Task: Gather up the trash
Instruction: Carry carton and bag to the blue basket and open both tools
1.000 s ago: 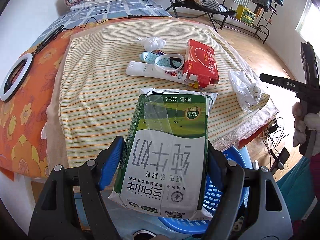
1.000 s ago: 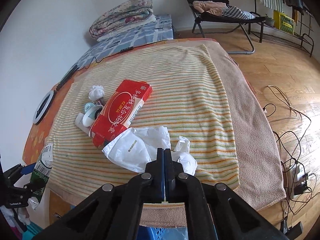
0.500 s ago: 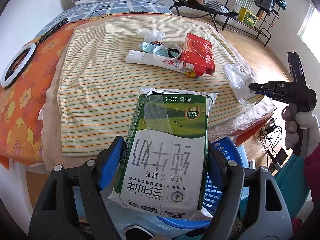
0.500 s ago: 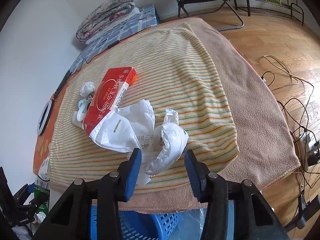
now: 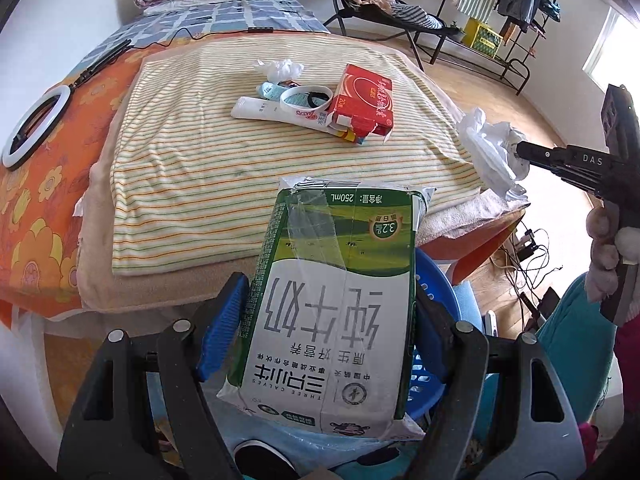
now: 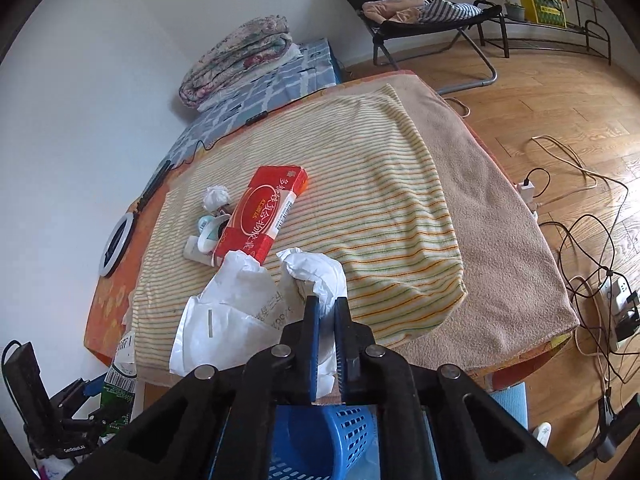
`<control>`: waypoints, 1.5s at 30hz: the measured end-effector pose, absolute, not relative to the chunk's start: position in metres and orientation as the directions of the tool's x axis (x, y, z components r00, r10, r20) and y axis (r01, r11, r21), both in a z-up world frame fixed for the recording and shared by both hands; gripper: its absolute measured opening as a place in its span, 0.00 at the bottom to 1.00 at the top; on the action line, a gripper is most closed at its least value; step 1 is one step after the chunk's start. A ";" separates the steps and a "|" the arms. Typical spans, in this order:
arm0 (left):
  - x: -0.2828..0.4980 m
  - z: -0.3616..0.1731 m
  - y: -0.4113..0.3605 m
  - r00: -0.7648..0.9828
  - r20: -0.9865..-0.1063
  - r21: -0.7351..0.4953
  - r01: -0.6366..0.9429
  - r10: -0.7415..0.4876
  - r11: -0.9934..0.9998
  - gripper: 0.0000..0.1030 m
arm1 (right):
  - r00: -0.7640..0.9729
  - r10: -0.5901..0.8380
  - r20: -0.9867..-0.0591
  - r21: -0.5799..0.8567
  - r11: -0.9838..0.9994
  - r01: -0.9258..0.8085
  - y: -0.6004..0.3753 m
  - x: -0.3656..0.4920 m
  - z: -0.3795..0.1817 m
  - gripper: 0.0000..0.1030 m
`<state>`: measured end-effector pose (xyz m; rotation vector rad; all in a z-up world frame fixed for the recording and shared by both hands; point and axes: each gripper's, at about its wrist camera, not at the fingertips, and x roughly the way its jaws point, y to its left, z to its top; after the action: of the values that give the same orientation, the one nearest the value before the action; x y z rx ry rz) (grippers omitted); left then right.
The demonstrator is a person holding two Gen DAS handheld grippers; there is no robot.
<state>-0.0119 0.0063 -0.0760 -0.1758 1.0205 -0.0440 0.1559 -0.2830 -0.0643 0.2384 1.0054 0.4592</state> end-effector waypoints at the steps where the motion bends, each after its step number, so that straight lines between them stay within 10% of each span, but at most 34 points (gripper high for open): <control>1: -0.015 -0.077 0.003 0.521 -0.845 -0.166 -0.041 -0.121 0.985 0.76 | 0.456 0.478 -0.750 0.390 0.878 -0.278 -0.282 0.148 -0.059 0.05; 45: -0.034 -0.174 -0.044 0.343 -0.929 -0.141 0.008 -0.135 0.990 0.77 | 0.249 0.461 -0.852 0.346 0.852 -0.393 -0.226 0.041 -0.140 0.11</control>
<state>-0.0342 -0.0438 -0.1743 -0.1179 1.2175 -0.0934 0.0412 -0.2258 -0.1398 0.0664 1.1844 0.5821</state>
